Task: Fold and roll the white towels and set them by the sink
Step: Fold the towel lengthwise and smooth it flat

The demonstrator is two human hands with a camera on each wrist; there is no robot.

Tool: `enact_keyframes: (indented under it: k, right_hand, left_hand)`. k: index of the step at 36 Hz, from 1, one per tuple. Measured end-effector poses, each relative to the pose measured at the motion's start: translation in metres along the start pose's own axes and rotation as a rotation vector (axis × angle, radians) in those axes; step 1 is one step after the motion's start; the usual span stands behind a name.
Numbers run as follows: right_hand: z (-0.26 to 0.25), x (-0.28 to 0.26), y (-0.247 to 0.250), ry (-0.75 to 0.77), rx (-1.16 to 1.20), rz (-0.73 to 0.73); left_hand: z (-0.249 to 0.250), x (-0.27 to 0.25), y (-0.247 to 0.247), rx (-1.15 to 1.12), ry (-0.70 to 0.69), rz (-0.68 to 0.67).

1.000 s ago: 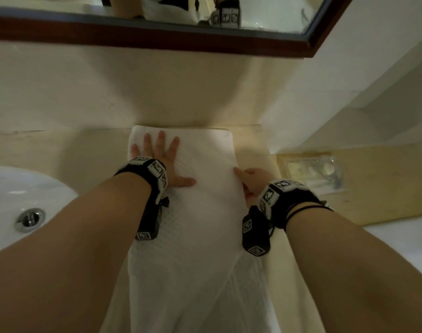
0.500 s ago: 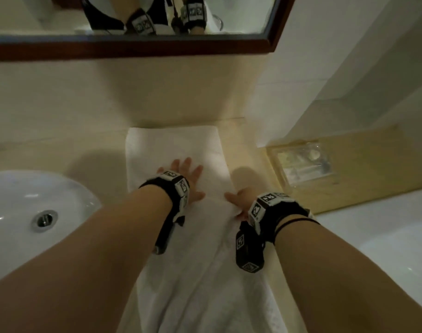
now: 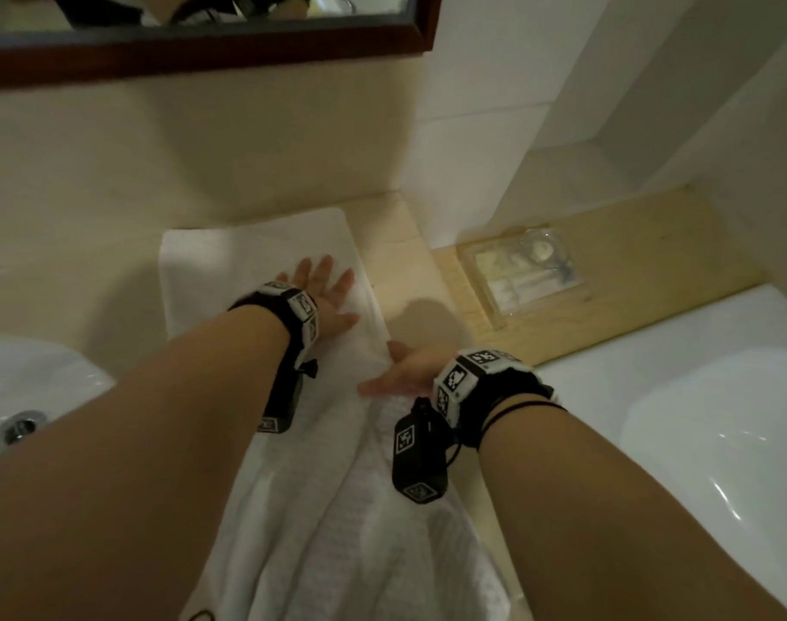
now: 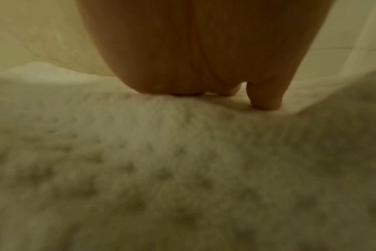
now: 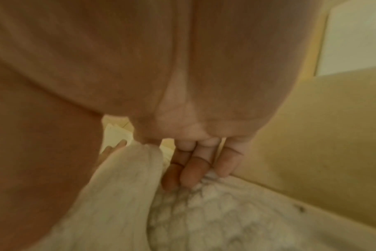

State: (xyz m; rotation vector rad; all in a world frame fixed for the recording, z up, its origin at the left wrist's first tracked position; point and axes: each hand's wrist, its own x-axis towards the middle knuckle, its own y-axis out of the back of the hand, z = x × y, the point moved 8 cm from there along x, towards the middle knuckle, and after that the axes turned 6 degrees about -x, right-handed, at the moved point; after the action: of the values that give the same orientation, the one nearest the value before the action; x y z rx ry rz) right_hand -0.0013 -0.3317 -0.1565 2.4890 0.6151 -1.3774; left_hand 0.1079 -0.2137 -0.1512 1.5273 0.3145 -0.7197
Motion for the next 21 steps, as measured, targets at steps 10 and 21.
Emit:
enact_keyframes:
  k: [10, 21]
  right_hand:
    - [-0.007, -0.006, -0.018, 0.053, -0.556, 0.249]
    - [-0.005, -0.034, -0.046, 0.182, -0.337, 0.484]
  left_hand:
    - [-0.023, -0.051, -0.006, -0.163, 0.071, 0.080]
    - [-0.057, -0.133, -0.056, -0.333, 0.163, 0.112]
